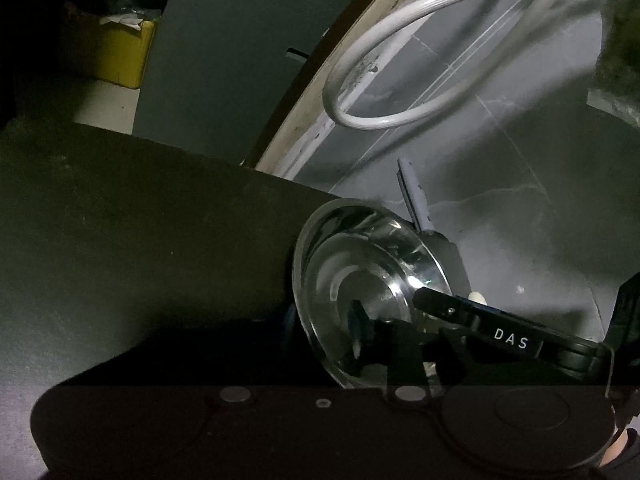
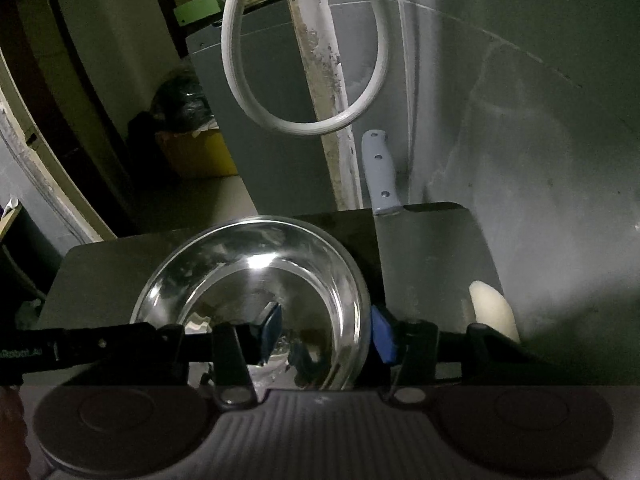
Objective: Organize plates and bowls
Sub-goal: 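Lift the steel basin with the left tool and carry it toward the plate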
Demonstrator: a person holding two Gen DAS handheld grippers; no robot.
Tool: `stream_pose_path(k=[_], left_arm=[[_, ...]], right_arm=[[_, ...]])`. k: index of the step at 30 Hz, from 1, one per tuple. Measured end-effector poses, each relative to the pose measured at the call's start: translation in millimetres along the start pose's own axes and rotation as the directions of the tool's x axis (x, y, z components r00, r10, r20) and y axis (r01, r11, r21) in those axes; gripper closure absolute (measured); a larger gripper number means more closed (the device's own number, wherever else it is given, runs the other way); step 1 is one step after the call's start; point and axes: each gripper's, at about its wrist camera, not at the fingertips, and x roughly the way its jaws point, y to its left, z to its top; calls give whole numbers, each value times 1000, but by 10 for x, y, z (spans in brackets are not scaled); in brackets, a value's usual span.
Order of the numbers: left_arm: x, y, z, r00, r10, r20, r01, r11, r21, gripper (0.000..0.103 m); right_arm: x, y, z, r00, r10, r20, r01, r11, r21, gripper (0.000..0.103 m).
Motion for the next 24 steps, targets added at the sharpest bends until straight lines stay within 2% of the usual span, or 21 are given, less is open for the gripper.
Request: stream_pose_path(k=[2,4,10,18,24], left_arm=[[2,18,2,1000,6,-8,-6,1000,3,82],[-27,45,-7,1000,17,-3,-17,1000,6,83],[-159,136,-31,999,47,16,-47,999,12,87],[-509,184,-51,995,44,86,-47,998,43,86],[-889,121,-126,989,42,145,-59,991,117,87]], right_arm=[[2,10,3,1000,-5,2,5,1000,-4,52],[3,14,8,1000,-8,4,8,1000,-5,62],[-28,60,-27,1000,10,4,-10,999,-40,80],[-240,266,-116,997,57,57,-53,995,-80,82],[-577,454,-222,990,80,119,-68,993,-97,84]])
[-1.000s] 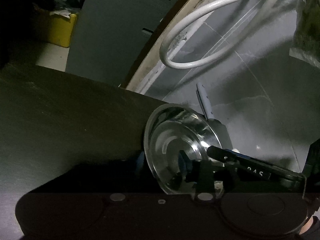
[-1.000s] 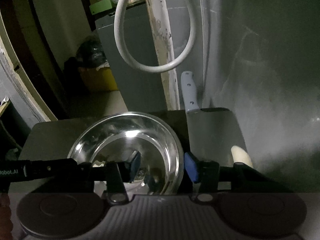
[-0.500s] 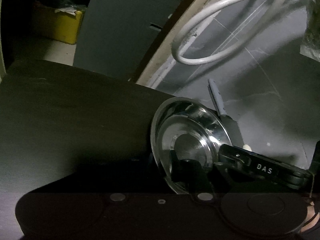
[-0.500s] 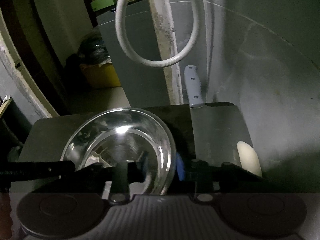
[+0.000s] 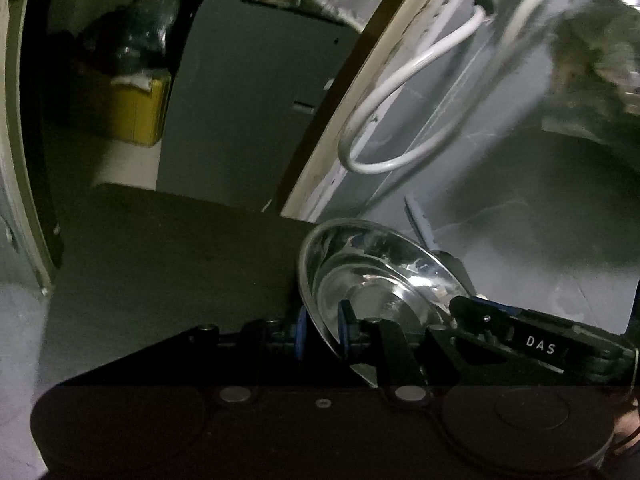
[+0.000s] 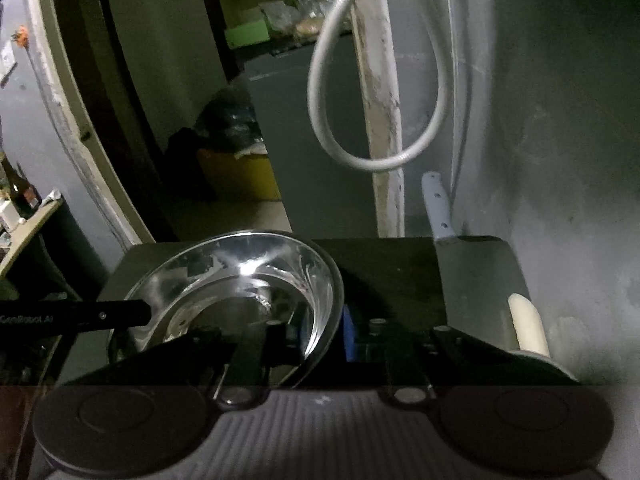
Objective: Organize plates and bowls
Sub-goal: 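Lift the steel basin with the left tool and carry it toward the plate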
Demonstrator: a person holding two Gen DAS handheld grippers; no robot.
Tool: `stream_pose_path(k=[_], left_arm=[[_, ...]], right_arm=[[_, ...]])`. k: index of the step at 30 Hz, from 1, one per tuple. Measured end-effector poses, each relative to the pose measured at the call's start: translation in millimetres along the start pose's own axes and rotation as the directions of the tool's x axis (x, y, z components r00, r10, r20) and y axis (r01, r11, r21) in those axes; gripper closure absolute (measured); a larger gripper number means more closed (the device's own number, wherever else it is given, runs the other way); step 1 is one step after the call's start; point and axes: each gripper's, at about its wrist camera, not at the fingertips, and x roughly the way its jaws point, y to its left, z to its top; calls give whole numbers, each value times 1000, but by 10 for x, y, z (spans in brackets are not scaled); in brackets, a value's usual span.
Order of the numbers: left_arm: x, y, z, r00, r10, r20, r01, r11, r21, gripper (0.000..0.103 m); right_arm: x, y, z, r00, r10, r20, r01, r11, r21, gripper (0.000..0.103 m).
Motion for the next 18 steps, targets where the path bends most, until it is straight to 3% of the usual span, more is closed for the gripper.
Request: stream_pose_path(k=[11,18], left_arm=[[-862,13,-292,999,-5,39,0,994,110,85],[-1308,103,-718,999,32,1,-32,982,186,85]], right_arm=[[-829,558,-265,998,-6,69,9,999,-33,86],[-1209,918,-759,999,-11,46,13,999,-47,86]])
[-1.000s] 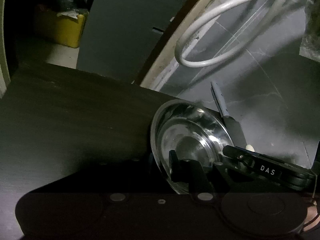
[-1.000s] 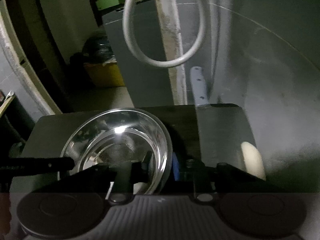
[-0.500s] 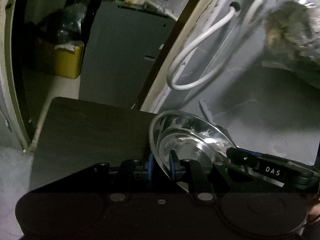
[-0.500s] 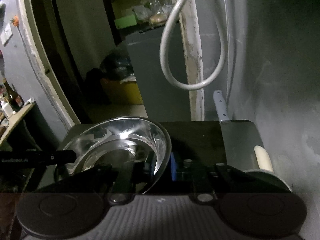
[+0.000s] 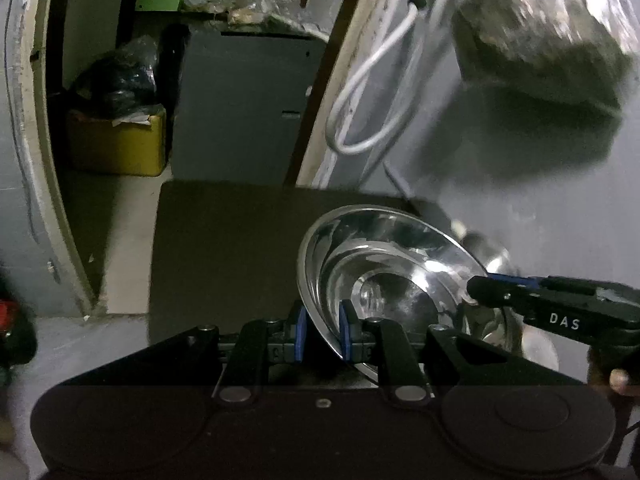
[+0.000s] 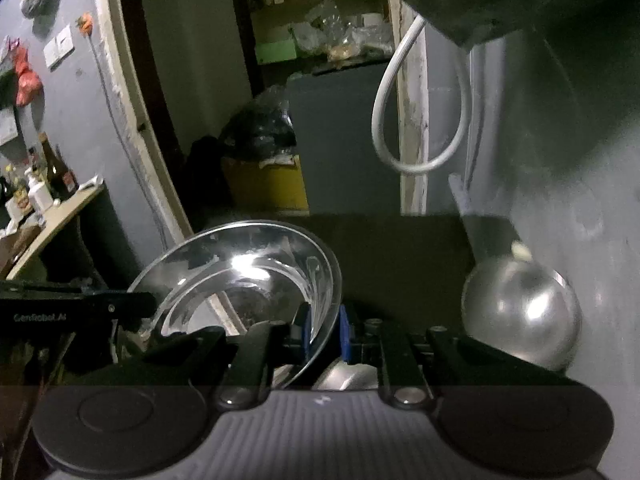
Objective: Organize plates and bowls
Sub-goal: 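Lift the steel basin with the left tool and carry it toward the plate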
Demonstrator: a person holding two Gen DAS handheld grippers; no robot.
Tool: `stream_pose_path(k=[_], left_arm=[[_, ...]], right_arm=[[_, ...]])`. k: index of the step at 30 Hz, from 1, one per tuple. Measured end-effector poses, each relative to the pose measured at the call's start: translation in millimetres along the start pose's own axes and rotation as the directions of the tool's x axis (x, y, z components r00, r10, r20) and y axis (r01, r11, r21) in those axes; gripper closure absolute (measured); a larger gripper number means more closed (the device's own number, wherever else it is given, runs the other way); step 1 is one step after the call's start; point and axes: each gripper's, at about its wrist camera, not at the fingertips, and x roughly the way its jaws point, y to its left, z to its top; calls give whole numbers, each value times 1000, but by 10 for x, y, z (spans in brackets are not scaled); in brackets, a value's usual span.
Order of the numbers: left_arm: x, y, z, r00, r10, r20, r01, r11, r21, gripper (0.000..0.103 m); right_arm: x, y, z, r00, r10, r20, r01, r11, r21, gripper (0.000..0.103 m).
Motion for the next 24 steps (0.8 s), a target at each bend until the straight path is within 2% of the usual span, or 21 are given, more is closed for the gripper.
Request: stream_pose_path(k=[12,24], left_arm=[[-255,2,-655,996,41,-73,-37,997,62,85],[-147,30,-871,989,65,-130,-58,997,59,85]], right_arm=[[-310,321,-827,997,-32,-72,36,998,53,85],[-280,457,-1066,992,-78,-95,80,997,16,85]])
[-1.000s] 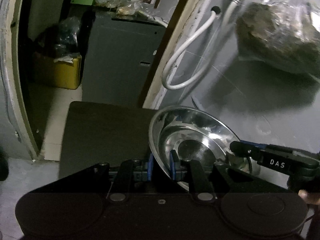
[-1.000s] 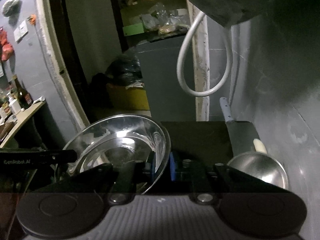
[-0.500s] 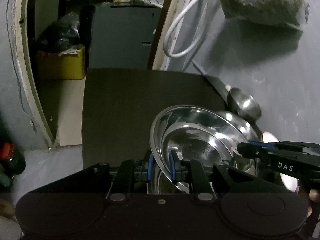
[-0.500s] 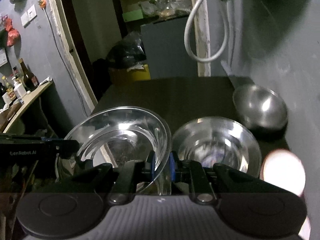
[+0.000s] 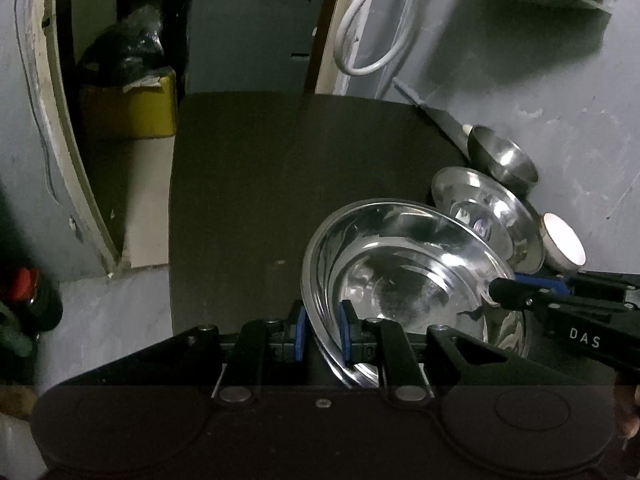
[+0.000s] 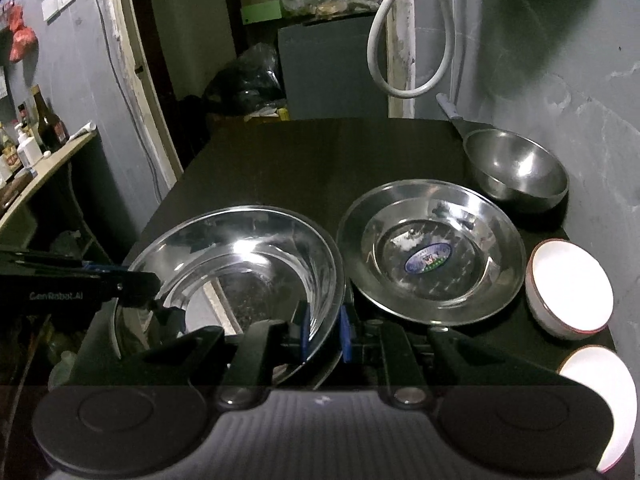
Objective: Organize plates and bowls
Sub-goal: 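Lift the steel basin with the left tool and carry it toward the plate, then lower the basin onto the table and open the left tool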
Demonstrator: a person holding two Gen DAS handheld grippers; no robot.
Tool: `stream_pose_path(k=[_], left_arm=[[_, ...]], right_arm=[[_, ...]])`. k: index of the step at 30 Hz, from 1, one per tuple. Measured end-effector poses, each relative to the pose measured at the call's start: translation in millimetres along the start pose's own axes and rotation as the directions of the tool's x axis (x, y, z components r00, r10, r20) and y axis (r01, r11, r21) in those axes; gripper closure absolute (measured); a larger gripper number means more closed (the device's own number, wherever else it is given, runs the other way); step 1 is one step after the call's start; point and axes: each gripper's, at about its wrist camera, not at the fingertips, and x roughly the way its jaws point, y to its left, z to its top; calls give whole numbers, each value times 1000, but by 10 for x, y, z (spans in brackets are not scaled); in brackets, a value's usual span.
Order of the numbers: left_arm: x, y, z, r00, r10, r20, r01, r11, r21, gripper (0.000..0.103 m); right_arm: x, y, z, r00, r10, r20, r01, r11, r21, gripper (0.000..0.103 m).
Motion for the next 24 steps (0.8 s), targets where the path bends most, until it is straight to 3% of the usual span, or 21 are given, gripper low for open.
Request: stream_pose_path(k=[24], left_arm=[[-89,-56,-199,1000,10,-26,-11,999,-36,85]], right_arm=[[-171,88,-185,1000,-13,-19,12,999,-33,84]])
